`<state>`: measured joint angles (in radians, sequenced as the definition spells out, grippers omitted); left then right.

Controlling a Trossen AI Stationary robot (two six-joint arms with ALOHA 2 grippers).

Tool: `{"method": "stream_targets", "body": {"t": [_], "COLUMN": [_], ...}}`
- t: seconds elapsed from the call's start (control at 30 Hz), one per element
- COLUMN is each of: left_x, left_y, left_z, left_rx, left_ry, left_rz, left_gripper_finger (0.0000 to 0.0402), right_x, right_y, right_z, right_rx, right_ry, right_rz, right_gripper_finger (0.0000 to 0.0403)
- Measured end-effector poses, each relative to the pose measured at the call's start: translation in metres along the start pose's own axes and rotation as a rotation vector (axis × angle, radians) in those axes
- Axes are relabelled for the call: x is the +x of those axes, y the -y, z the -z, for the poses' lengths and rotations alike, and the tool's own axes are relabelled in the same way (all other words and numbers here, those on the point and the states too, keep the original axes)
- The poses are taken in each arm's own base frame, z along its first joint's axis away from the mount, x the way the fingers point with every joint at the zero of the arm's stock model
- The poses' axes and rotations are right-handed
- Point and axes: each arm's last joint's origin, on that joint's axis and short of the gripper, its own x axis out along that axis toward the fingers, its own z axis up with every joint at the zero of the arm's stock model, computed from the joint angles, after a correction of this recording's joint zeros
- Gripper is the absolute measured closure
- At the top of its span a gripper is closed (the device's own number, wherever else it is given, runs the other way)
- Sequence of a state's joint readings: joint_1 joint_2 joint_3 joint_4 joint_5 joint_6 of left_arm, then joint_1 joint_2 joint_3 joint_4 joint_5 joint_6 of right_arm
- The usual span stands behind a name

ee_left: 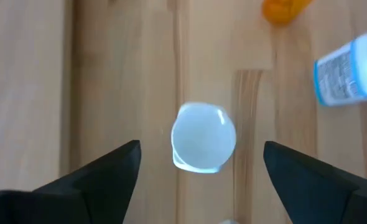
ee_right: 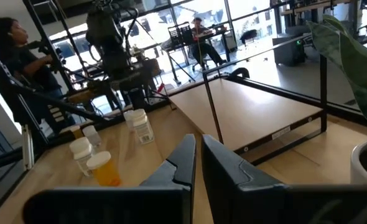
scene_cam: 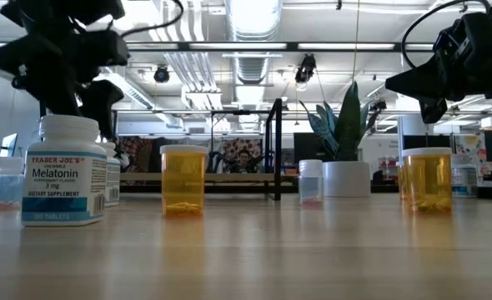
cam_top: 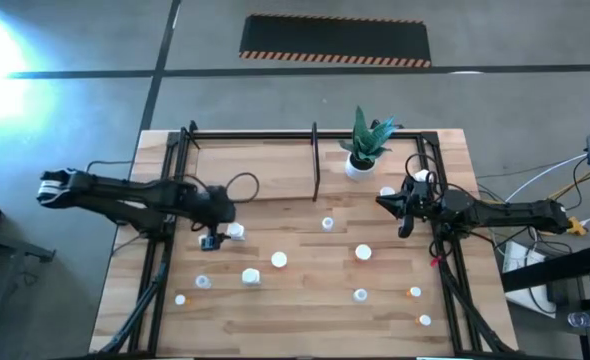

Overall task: Pick and place medicine bottles onto shelf by color
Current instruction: Put the white blue medicine container on the shelf

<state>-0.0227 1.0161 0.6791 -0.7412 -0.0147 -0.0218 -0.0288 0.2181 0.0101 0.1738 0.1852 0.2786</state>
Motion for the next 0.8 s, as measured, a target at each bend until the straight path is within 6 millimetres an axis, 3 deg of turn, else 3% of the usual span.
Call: {"method": "stream_targets", "body": {"t": [0.17,0.33,0.63,0.8], "left_x": [0.021,0.029,0.033,0.021], "left_y": [0.0,0.001,0.0,0.0], "left_z": [-0.001,-0.005,-0.006,-0.015], "left_rx": [0.005,0.011,0.034,0.036], "left_ry": [-0.041,-0.034,-0.055,-0.015], "left_rz": [0.002,-0.003,-0.015,-0.016], "left_gripper_finger": [0.0077,0.0097,0.02,0.0252], "right_x": [0.0,0.0,0.0,0.0], "right_y": [0.0,0.0,0.0,0.0], "right_z": [0.0,0.0,0.0,0.001], "right_rx": [-0.001,-0.001,-0.002,-0.002], "right_ry": [-0.001,-0.002,-0.005,-0.005], "right_rz": [0.0,0.0,0.001,0.001], "right_gripper_finger": [0.0385,0.0385,0.0385,0.0385]}}
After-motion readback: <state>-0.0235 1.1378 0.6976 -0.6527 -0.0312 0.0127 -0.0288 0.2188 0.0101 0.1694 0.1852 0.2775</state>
